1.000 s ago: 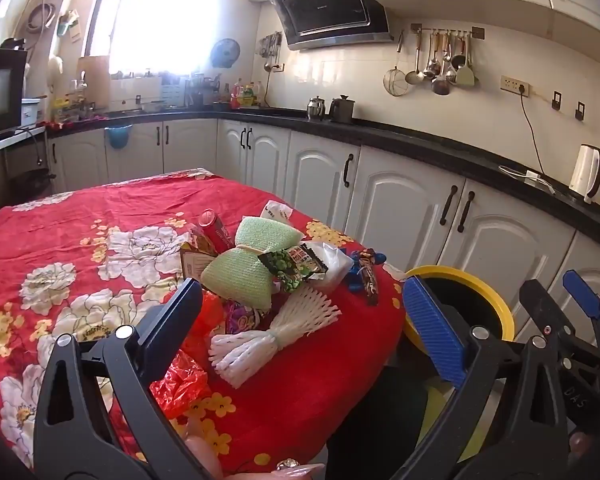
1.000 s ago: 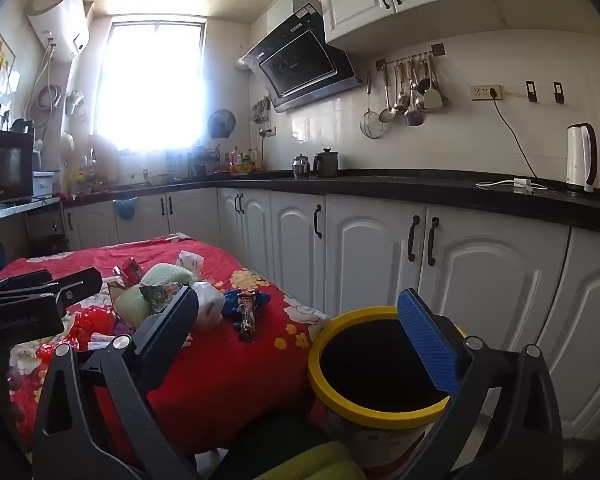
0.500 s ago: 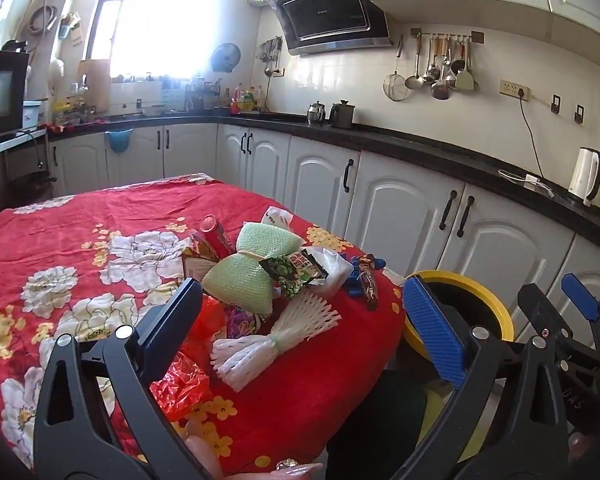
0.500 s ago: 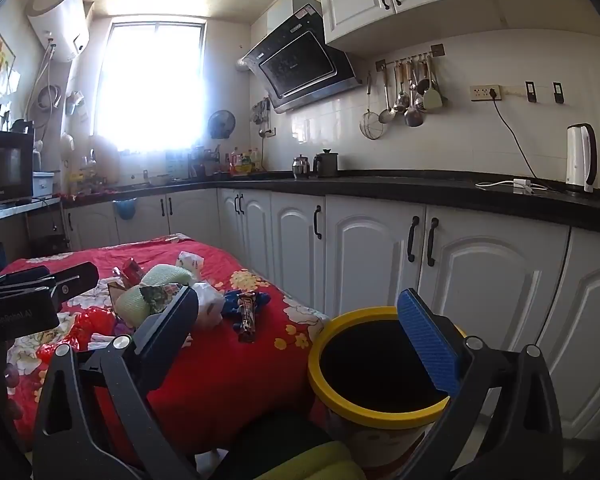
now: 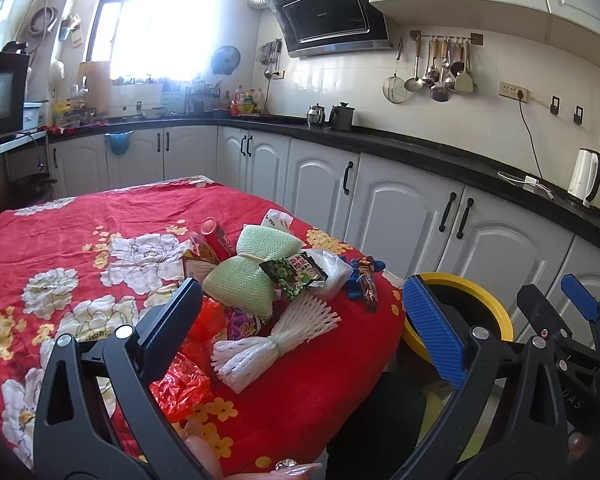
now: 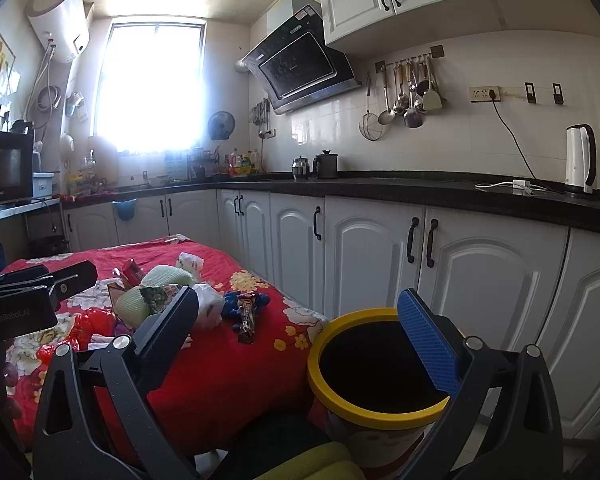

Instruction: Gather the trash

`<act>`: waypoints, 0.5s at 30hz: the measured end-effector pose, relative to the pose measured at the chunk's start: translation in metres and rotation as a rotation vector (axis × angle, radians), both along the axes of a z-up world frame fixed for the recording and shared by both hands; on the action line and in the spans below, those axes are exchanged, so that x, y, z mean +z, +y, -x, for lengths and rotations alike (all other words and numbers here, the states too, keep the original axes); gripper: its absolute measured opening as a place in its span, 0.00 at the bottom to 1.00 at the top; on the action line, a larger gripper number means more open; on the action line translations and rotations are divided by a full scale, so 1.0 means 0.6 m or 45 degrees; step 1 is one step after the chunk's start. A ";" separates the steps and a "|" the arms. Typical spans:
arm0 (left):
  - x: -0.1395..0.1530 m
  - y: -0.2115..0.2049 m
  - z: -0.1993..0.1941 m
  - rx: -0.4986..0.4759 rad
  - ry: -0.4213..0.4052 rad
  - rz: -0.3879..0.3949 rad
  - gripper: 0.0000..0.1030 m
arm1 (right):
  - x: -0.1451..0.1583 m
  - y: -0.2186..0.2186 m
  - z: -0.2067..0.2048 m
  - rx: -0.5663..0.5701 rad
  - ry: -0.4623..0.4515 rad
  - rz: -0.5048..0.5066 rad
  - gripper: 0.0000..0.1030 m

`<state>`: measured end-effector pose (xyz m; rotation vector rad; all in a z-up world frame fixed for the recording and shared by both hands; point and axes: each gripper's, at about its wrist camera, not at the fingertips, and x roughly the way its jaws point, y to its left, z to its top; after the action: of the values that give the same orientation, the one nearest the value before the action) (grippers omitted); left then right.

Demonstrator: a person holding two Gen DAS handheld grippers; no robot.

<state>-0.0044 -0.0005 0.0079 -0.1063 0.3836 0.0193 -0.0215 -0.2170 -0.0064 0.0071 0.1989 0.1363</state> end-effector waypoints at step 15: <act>0.000 0.001 -0.001 -0.002 0.001 0.004 0.90 | -0.005 0.000 -0.003 0.002 0.001 0.000 0.94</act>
<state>-0.0039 0.0002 0.0079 -0.1092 0.3843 0.0174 -0.0199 -0.2168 -0.0091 0.0072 0.1996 0.1380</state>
